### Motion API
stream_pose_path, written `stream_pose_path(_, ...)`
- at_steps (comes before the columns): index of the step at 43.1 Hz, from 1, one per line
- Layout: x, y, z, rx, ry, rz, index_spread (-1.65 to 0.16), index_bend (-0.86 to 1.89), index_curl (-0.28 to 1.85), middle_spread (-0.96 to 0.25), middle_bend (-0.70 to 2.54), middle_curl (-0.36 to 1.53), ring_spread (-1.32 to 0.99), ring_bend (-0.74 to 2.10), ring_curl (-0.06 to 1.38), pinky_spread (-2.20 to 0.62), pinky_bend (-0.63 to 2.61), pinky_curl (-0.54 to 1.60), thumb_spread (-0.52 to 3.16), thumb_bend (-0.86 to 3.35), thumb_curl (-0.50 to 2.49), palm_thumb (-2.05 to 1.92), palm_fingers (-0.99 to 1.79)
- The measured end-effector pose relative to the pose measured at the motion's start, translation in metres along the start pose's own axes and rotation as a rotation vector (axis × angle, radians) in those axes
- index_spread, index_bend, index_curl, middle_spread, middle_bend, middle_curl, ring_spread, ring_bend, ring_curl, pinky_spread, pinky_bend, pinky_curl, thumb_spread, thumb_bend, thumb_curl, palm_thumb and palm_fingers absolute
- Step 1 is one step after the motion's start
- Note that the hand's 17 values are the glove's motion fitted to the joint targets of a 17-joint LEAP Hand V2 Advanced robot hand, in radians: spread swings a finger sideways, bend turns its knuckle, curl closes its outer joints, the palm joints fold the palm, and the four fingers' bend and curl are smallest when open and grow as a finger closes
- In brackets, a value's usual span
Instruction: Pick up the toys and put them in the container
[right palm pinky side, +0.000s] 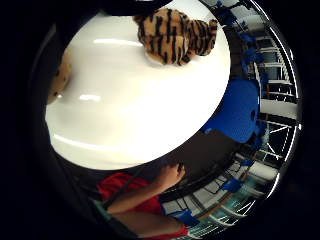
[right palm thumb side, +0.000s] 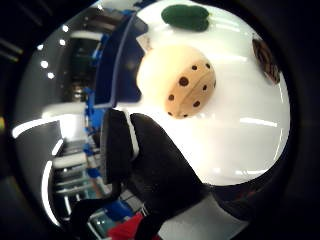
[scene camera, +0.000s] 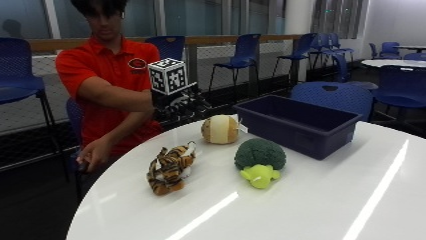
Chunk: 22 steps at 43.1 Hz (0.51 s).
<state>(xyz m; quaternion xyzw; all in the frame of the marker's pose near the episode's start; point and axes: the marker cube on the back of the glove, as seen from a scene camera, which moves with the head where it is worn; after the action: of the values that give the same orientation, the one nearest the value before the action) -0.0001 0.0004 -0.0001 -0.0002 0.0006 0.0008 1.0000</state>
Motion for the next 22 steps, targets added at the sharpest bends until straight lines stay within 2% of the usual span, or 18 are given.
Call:
stream_pose_path(9, 0.007, -0.003, -0.004, 0.013, -0.002, 0.011, -0.24, 0.14, 0.08, -0.07, 0.14, 0.08, -0.06, 0.15, 0.03, -0.01, 0.66, 0.21, 0.79, -0.12, 0.0, -0.18, -0.16)
stream_pose_path(22, 0.026, -0.012, -0.003, 0.01, 0.001, 0.04, -0.29, 0.15, 0.15, -0.09, 0.14, 0.14, -0.07, 0.16, 0.07, -0.01, 0.69, 0.26, 1.0, -0.11, 0.02, -0.18, -0.19)
